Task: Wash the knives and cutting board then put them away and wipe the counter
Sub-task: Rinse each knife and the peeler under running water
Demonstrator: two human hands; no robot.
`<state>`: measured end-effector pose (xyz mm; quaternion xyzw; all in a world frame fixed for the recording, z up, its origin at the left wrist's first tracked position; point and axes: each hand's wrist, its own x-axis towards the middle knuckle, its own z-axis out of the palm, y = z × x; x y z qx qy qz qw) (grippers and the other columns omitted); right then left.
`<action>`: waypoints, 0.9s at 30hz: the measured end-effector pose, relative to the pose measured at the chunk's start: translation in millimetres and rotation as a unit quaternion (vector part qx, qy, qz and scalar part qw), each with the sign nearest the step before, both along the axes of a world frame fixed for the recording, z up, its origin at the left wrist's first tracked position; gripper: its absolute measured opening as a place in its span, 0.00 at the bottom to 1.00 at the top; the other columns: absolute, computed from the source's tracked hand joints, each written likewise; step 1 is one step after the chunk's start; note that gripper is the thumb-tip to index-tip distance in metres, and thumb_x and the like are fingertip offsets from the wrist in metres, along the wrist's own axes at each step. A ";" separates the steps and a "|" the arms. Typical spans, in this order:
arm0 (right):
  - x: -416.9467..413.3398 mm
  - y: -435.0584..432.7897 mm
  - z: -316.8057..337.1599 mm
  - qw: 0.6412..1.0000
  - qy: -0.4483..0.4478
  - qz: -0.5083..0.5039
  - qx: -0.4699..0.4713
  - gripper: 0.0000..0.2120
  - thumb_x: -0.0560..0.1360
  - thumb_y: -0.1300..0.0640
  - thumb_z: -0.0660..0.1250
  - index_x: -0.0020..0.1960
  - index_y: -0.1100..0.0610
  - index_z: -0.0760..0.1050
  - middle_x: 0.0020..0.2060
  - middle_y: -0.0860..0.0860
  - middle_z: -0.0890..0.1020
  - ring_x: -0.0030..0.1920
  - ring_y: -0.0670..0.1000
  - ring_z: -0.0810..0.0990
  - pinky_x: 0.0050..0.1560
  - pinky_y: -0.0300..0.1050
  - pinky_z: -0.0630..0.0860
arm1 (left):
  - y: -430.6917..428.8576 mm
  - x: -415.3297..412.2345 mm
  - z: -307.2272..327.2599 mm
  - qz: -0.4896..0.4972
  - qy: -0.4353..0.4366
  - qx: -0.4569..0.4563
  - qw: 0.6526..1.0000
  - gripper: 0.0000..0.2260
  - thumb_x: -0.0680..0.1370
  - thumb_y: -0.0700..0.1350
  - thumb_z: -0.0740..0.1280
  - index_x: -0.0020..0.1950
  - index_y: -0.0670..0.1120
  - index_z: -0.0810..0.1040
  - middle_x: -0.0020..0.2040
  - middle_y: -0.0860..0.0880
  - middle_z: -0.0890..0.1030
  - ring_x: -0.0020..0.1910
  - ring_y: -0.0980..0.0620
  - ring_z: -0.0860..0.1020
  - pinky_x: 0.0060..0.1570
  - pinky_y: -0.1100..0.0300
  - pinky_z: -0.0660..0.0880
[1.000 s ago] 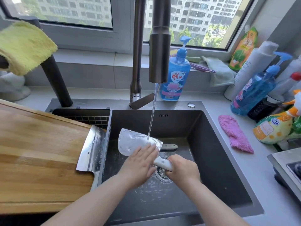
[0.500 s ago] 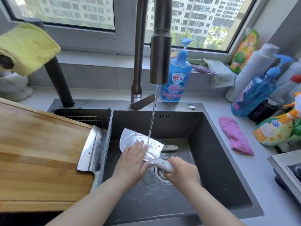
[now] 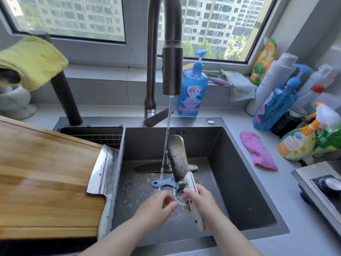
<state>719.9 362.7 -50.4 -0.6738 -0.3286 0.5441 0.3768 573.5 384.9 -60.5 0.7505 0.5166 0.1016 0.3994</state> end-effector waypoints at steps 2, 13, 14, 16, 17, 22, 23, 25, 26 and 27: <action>-3.3 0.1 0.0 0.993 0.114 -0.032 -0.008 0.04 0.76 0.61 0.62 0.43 0.59 0.73 0.35 0.52 0.78 0.33 0.48 0.75 0.36 0.40 0.72 | -5.0 5.7 -1.1 -0.016 -0.014 -0.038 0.999 0.04 0.78 0.52 0.61 0.49 0.54 0.70 0.47 0.54 0.76 0.47 0.56 0.74 0.50 0.64 0.70; -43.4 9.1 -0.5 0.949 0.307 -0.034 -0.054 0.09 0.79 0.56 0.57 0.46 0.57 0.74 0.42 0.50 0.83 0.41 0.51 0.77 0.41 0.43 0.74 | -10.1 7.0 15.7 0.087 -0.112 -0.197 0.970 0.12 0.71 0.35 0.60 0.52 0.47 0.67 0.35 0.50 0.74 0.23 0.60 0.74 0.22 0.67 0.69; -45.6 10.8 -2.3 0.954 0.293 -0.023 -0.058 0.09 0.79 0.56 0.57 0.45 0.57 0.74 0.43 0.51 0.82 0.41 0.51 0.77 0.42 0.43 0.72 | -10.1 4.7 17.2 0.107 -0.112 -0.196 0.968 0.11 0.71 0.34 0.60 0.50 0.47 0.67 0.34 0.49 0.73 0.20 0.60 0.72 0.21 0.67 0.68; -48.6 14.0 -3.2 0.965 0.254 0.008 -0.066 0.09 0.78 0.56 0.58 0.44 0.56 0.75 0.40 0.50 0.81 0.39 0.50 0.76 0.39 0.43 0.69 | -8.0 -1.8 17.7 0.132 -0.097 -0.169 0.972 0.07 0.72 0.36 0.62 0.42 0.48 0.69 0.30 0.50 0.72 0.18 0.59 0.70 0.19 0.68 0.66; -49.6 15.6 -3.4 0.967 0.242 0.026 -0.072 0.10 0.79 0.55 0.58 0.44 0.56 0.75 0.39 0.50 0.81 0.38 0.49 0.76 0.38 0.42 0.68 | -6.1 -5.8 17.9 0.137 -0.083 -0.150 0.976 0.07 0.72 0.39 0.63 0.38 0.49 0.69 0.29 0.51 0.72 0.20 0.58 0.71 0.20 0.68 0.66; -55.4 22.7 -10.1 0.968 0.211 0.097 -0.095 0.10 0.79 0.53 0.56 0.50 0.55 0.74 0.44 0.50 0.81 0.44 0.48 0.77 0.50 0.43 0.71 | 5.3 -19.9 21.9 0.137 -0.035 -0.140 0.980 0.13 0.72 0.55 0.64 0.31 0.50 0.69 0.27 0.51 0.73 0.21 0.55 0.71 0.20 0.68 0.65; -57.7 24.0 -8.3 0.971 0.198 0.102 -0.091 0.10 0.80 0.53 0.55 0.53 0.55 0.73 0.46 0.50 0.80 0.46 0.48 0.77 0.52 0.44 0.70 | 7.0 -22.5 23.0 0.141 -0.033 -0.140 0.979 0.13 0.70 0.56 0.64 0.31 0.49 0.69 0.26 0.51 0.73 0.20 0.56 0.70 0.20 0.68 0.65; -60.8 28.9 -4.6 0.982 0.146 0.093 -0.070 0.14 0.80 0.52 0.54 0.62 0.56 0.68 0.56 0.51 0.77 0.55 0.49 0.75 0.57 0.45 0.68 | 10.2 -29.5 23.1 0.154 -0.037 -0.145 0.977 0.12 0.70 0.53 0.66 0.32 0.48 0.69 0.26 0.51 0.72 0.20 0.55 0.69 0.21 0.67 0.64; -60.9 33.1 -2.4 0.992 0.095 0.063 -0.058 0.19 0.80 0.50 0.54 0.69 0.55 0.62 0.65 0.50 0.71 0.63 0.50 0.70 0.62 0.47 0.65 | 11.7 -34.2 21.9 0.163 -0.042 -0.150 0.974 0.12 0.71 0.51 0.67 0.32 0.48 0.68 0.26 0.50 0.72 0.21 0.55 0.69 0.22 0.66 0.64; -59.6 37.9 0.7 0.999 0.022 0.024 -0.041 0.24 0.79 0.49 0.55 0.73 0.52 0.56 0.72 0.49 0.62 0.71 0.51 0.61 0.69 0.50 0.60 | 13.7 -39.6 19.9 0.168 -0.038 -0.152 0.973 0.12 0.72 0.49 0.68 0.33 0.48 0.68 0.27 0.50 0.72 0.22 0.54 0.69 0.22 0.66 0.64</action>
